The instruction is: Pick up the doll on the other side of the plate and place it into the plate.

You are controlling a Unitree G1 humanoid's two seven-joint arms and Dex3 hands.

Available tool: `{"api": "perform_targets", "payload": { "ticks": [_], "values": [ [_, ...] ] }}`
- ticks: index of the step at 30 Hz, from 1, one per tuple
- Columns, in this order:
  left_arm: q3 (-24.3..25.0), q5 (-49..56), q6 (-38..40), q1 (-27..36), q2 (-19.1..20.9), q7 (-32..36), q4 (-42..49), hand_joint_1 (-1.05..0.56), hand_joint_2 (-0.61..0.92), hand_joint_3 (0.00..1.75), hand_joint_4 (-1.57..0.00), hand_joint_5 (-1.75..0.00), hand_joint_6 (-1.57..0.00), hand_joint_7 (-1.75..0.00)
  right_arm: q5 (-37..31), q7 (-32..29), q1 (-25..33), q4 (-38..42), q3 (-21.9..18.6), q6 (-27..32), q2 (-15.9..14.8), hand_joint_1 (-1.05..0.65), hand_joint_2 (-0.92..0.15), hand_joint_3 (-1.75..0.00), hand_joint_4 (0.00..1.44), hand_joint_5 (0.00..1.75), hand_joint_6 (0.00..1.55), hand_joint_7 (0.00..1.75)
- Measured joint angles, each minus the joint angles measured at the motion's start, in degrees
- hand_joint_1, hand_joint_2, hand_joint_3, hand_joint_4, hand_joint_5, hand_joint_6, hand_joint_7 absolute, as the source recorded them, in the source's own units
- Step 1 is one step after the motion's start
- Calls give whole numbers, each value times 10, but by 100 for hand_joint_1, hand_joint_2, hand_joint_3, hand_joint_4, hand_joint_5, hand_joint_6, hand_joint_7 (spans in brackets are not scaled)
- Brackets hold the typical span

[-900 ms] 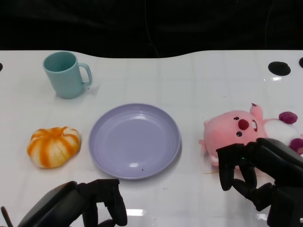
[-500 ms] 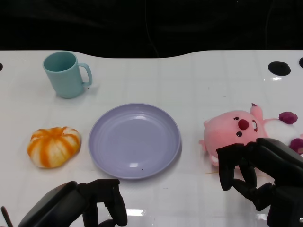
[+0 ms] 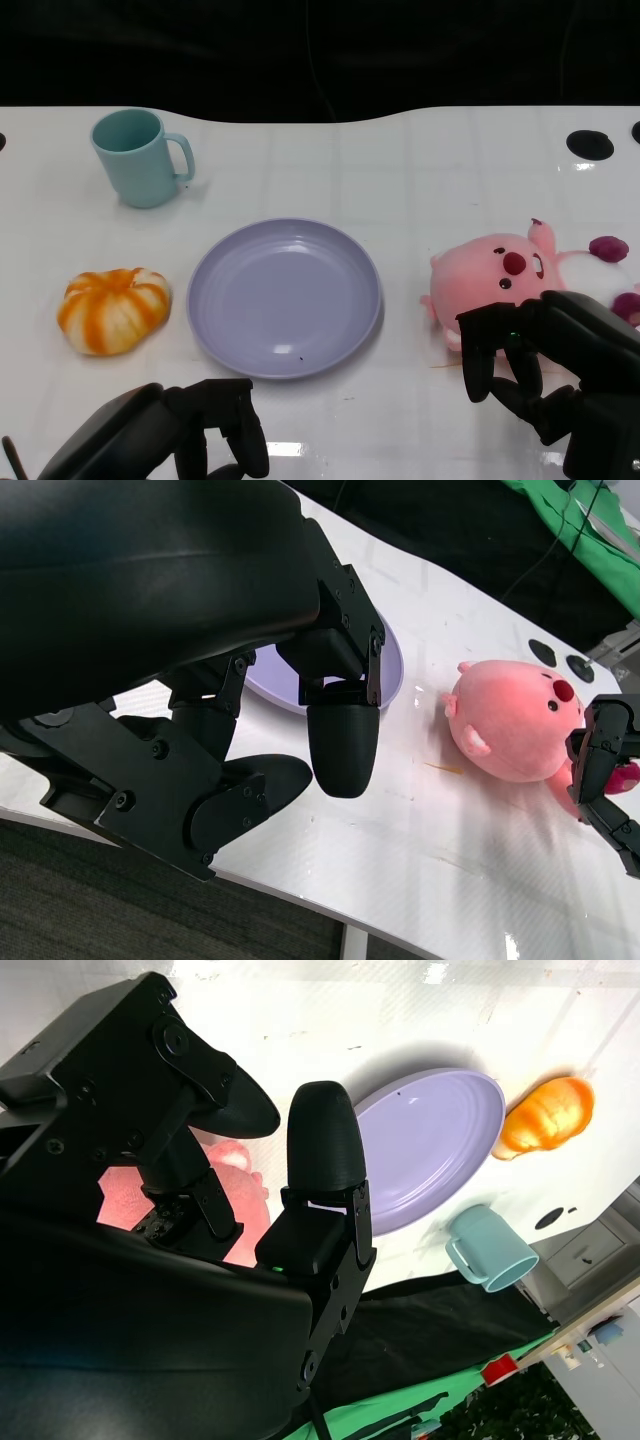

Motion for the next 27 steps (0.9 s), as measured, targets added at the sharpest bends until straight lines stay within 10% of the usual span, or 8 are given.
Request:
{"api": "perform_targets", "payload": {
  "ticks": [10,18,27],
  "values": [
    [0,0,-1,0,0,0,0,-17,64,98,-64,-167,-63,-139,4,-1,-1,0,-1,3,1,-10,-42,-106,83,166,86,103],
    [0,0,-1,-1,0,0,1,-17,63,100,-64,-166,-63,-140,52,-6,-3,-4,-8,-26,9,-15,-60,-60,74,78,82,36],
    [0,0,-1,-2,0,0,2,-17,63,101,-64,-167,-63,-140,24,-44,-17,14,-24,-112,4,-48,-92,-9,30,49,44,1]
  ]
}}
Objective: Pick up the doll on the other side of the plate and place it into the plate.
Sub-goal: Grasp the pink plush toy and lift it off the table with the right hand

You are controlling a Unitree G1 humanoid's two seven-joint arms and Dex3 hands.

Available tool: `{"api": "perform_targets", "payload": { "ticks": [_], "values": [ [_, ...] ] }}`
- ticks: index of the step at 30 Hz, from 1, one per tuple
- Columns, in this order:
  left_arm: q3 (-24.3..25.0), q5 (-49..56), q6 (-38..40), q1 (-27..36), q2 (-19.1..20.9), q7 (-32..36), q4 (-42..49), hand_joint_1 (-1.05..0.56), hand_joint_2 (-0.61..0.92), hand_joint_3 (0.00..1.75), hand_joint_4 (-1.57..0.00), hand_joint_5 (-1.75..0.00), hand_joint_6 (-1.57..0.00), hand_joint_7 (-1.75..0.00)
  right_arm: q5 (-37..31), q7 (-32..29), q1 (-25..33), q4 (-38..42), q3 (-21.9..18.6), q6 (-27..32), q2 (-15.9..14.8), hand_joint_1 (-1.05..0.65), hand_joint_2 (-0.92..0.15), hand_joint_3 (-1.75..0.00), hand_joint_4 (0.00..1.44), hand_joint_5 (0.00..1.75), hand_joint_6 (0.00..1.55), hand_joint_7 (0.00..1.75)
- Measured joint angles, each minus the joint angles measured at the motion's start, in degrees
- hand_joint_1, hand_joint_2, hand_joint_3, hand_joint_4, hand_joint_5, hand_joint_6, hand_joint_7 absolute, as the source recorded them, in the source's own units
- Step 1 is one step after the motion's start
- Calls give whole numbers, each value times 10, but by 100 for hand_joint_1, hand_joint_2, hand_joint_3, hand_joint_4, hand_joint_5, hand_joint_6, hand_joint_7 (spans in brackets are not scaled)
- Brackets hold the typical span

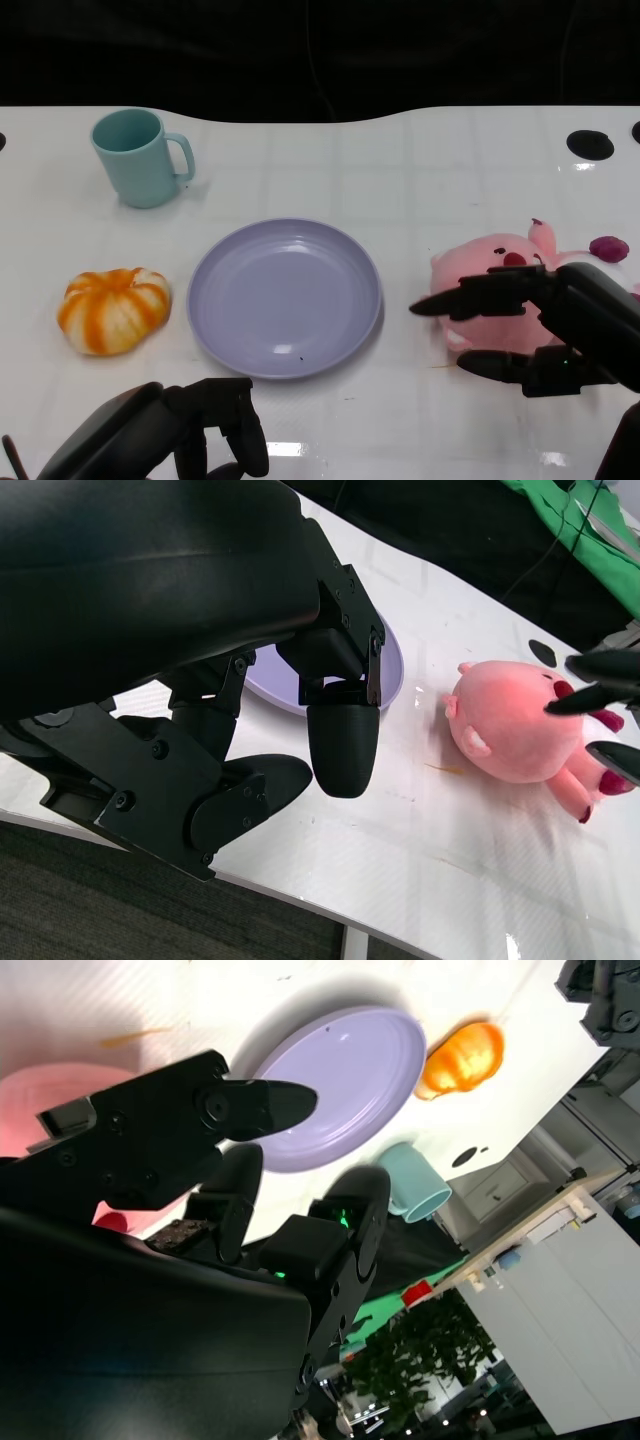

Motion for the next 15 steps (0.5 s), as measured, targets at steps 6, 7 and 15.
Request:
{"api": "perform_targets", "payload": {
  "ticks": [6,7,15],
  "values": [
    [1,-1,0,-1,1,0,6,-17,62,100,-64,-167,-63,-140,-30,-11,-15,-2,-11,-3,-10,-57,-92,-4,2,56,26,1],
    [1,0,0,-1,2,0,6,-18,62,100,-64,-167,-63,-140,-37,-11,-17,-4,-15,0,-14,-58,-91,-3,1,56,26,1],
    [0,3,-1,-1,5,0,6,-17,63,99,-65,-166,-63,-139,-75,-4,-22,-46,-22,67,-29,-66,-90,-1,0,28,10,1]
  ]
}}
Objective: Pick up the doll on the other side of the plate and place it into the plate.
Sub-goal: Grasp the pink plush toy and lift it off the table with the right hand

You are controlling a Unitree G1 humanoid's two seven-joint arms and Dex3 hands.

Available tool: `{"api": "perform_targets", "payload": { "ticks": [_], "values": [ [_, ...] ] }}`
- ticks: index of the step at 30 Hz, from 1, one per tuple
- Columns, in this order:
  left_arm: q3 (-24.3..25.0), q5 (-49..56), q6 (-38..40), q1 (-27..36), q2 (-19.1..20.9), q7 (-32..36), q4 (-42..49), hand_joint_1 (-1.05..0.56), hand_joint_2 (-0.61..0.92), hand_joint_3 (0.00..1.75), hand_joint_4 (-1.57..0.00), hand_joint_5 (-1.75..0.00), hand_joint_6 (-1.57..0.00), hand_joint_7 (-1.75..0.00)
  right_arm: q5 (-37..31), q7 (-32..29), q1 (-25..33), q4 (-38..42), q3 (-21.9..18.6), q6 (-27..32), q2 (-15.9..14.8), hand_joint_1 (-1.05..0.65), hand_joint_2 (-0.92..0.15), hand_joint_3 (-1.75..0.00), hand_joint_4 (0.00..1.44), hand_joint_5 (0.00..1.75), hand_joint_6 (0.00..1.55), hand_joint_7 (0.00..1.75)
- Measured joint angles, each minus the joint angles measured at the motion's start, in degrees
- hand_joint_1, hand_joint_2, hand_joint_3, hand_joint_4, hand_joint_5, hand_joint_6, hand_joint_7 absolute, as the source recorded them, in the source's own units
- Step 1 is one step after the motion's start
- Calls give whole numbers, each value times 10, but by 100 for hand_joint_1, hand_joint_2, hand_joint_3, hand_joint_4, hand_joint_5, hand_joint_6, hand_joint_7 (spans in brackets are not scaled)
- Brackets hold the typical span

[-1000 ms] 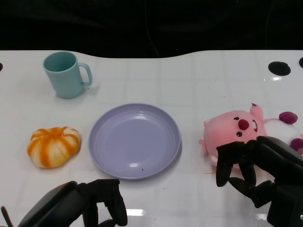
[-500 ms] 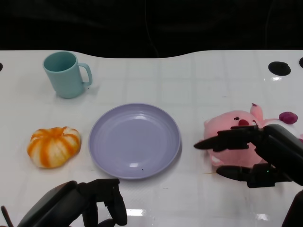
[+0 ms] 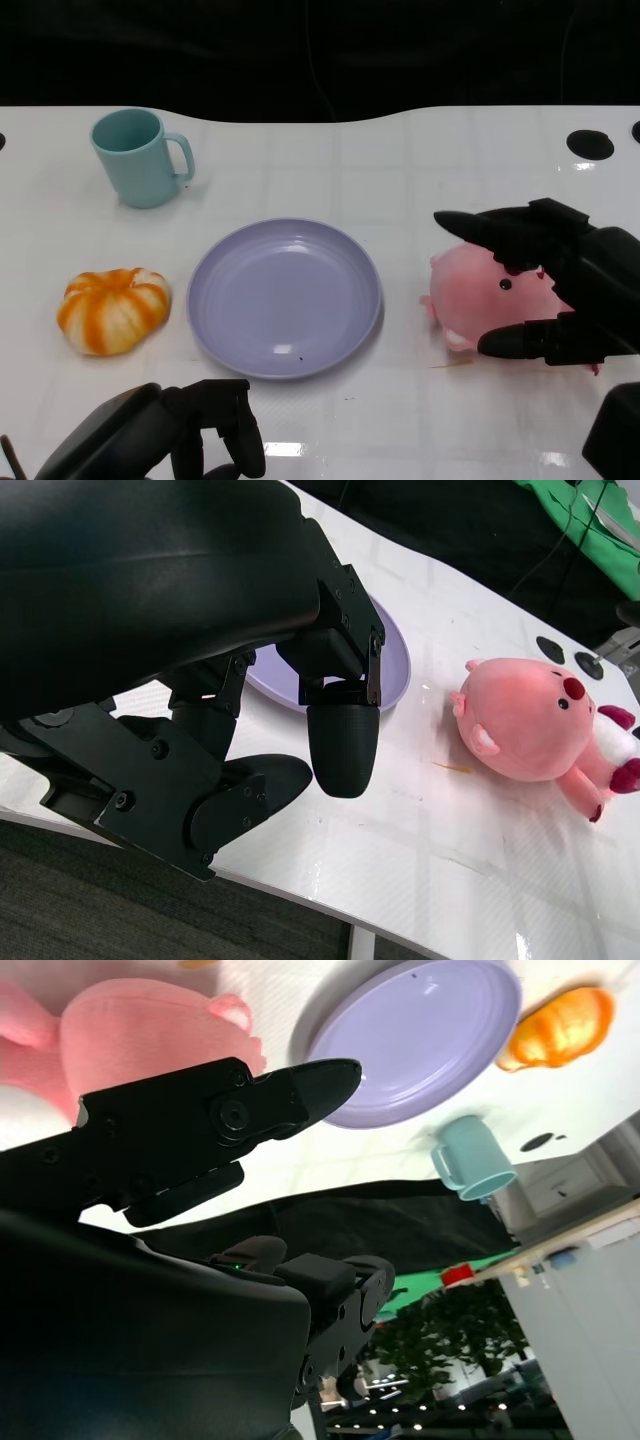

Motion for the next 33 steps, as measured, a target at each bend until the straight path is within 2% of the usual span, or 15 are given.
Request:
{"api": "perform_targets", "payload": {
  "ticks": [4,9,15,25,30,33],
  "values": [
    [-1,2,0,-1,0,0,0,-17,64,99,-64,-167,-63,-138,-20,26,-6,-29,0,55,-14,-68,-90,0,0,17,6,1],
    [-1,2,0,-3,0,0,0,-16,63,98,-64,-167,-63,-140,-52,54,-16,-52,5,109,-23,-69,-89,0,0,16,7,2],
    [-3,3,0,-3,0,0,0,-17,62,99,-65,-166,-63,-139,-106,106,-56,-40,38,160,-45,-75,-90,0,1,14,12,4],
    [-5,6,1,0,1,0,-2,-18,64,98,-64,-166,-63,-139,-150,116,-131,59,95,194,-44,-78,-92,-2,1,18,14,2],
    [-7,12,2,1,0,0,-9,-18,64,98,-65,-167,-64,-138,-165,108,-178,151,131,192,-32,-80,-92,-7,0,18,12,0],
    [-8,13,3,2,-1,0,-10,-18,63,99,-65,-167,-64,-138,-162,106,-201,201,141,190,-15,-81,-92,-9,0,18,11,0]
  ]
}}
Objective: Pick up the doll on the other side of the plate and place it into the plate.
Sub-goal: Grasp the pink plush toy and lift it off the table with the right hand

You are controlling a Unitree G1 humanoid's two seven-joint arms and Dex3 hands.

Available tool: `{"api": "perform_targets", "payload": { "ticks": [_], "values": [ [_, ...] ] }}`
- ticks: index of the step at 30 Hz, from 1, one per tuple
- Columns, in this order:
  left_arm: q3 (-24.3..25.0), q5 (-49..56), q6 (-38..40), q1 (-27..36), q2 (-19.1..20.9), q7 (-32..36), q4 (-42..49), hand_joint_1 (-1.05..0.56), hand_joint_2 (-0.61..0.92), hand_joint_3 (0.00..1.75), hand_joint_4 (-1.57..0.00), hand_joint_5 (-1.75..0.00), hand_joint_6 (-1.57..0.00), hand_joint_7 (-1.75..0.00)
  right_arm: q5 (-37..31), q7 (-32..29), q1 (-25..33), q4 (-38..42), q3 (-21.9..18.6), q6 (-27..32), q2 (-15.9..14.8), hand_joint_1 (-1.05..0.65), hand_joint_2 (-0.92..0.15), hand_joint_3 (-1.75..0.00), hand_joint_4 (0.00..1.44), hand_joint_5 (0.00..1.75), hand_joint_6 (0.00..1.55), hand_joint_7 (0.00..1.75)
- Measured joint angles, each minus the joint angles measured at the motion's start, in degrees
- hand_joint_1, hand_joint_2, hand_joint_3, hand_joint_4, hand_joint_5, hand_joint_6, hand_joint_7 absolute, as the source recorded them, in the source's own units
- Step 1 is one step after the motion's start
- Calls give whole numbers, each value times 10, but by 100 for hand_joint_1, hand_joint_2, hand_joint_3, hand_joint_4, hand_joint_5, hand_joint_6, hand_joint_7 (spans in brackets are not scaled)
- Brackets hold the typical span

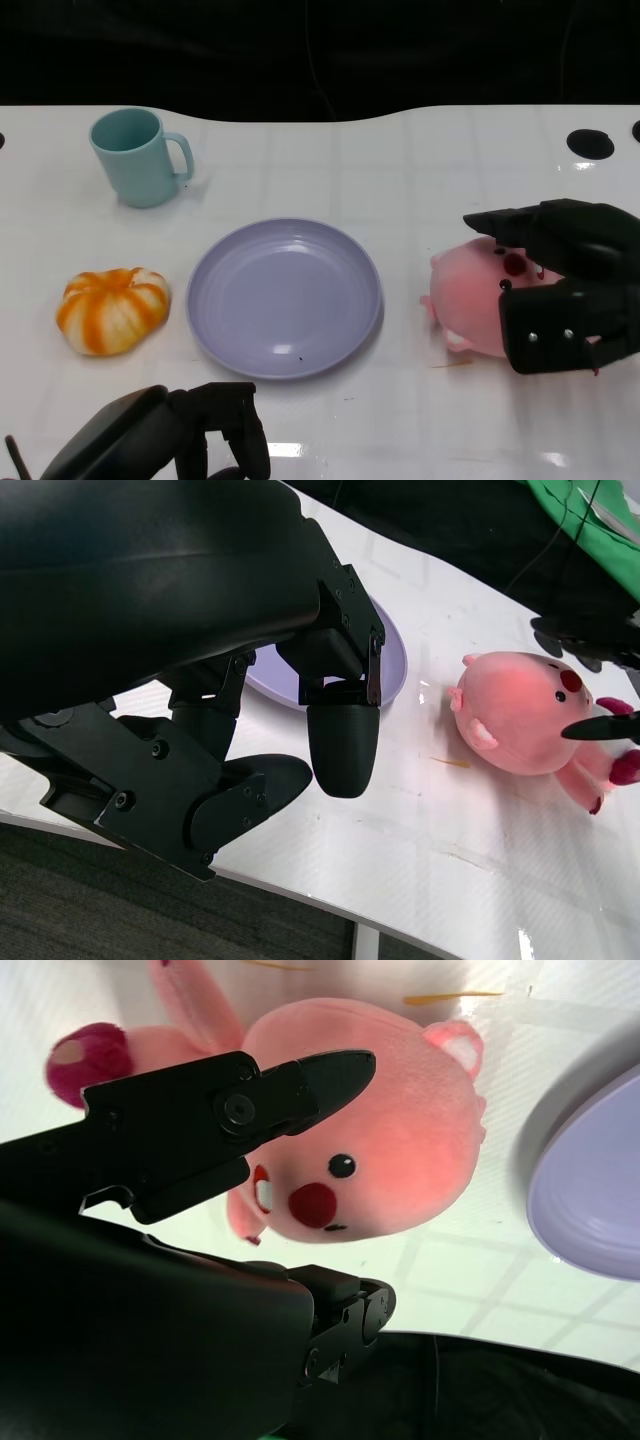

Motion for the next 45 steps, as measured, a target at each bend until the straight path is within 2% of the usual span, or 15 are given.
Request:
{"api": "perform_targets", "payload": {
  "ticks": [9,14,17,20,21,24,30,33,34,36,37,40,42,44,45],
  "values": [
    [-3,6,24,4,-1,0,-15,-20,63,99,-64,-167,-63,-139,-6,-20,-60,142,42,2,42,-83,-92,-11,3,20,12,1],
    [-4,5,30,4,-1,-2,-23,-18,62,100,-64,-167,-63,-139,6,-23,-90,203,50,-8,50,-83,-92,-11,13,24,25,6],
    [-5,6,36,4,-1,-4,-26,-19,62,99,-64,-167,-63,-140,7,-39,-97,221,58,-16,51,-78,-92,-11,28,22,44,7],
    [-10,7,42,4,-2,-3,-28,-18,62,99,-65,-169,-63,-140,8,-64,-102,231,62,-19,55,-61,-92,-6,62,22,70,7],
    [-11,7,43,4,-2,-3,-30,-19,62,98,-65,-169,-63,-140,11,-70,-102,233,61,-19,56,-51,-90,-3,76,32,79,8],
    [-12,7,48,3,-2,-4,-34,-18,63,99,-64,-169,-64,-140,28,-95,-102,240,54,-22,63,-33,-90,-1,78,95,100,7],
    [-13,10,50,2,-2,-3,-36,-19,62,99,-65,-170,-63,-142,44,-153,-101,261,47,-60,71,-15,-92,-5,88,117,132,20],
    [-13,9,50,0,-2,-3,-36,-19,62,99,-65,-170,-63,-142,46,-170,-101,273,47,-79,74,-15,-91,-7,89,122,135,22],
    [-13,9,50,-1,-2,-3,-36,-19,62,100,-65,-170,-63,-142,46,-175,-101,274,47,-81,74,-17,-83,-32,85,152,119,62],
    [-12,8,48,-2,-2,-3,-34,-19,62,100,-65,-169,-63,-141,44,-191,-101,274,48,-85,76,-17,-66,-73,88,170,83,145],
    [-11,6,48,-2,-2,-3,-33,-19,63,99,-65,-169,-63,-141,42,-199,-101,274,48,-87,77,-17,-62,-81,89,172,77,157],
    [-9,4,43,-3,-2,-3,-29,-17,62,99,-66,-168,-64,-140,30,-242,-95,274,50,-106,78,-19,-51,-100,88,174,77,160],
    [-7,4,39,-3,-2,-3,-25,-18,62,100,-66,-168,-64,-140,29,-272,-88,273,50,-111,79,-22,-45,-111,87,175,82,140],
    [-3,4,37,-2,-2,-3,-24,-18,62,99,-66,-168,-65,-139,30,-299,-78,270,44,-112,83,-22,-43,-114,88,175,84,136],
    [-2,4,36,-2,-2,-3,-24,-18,62,99,-67,-168,-65,-139,31,-309,-73,268,41,-111,85,-21,-41,-118,89,175,81,146]
  ]
}}
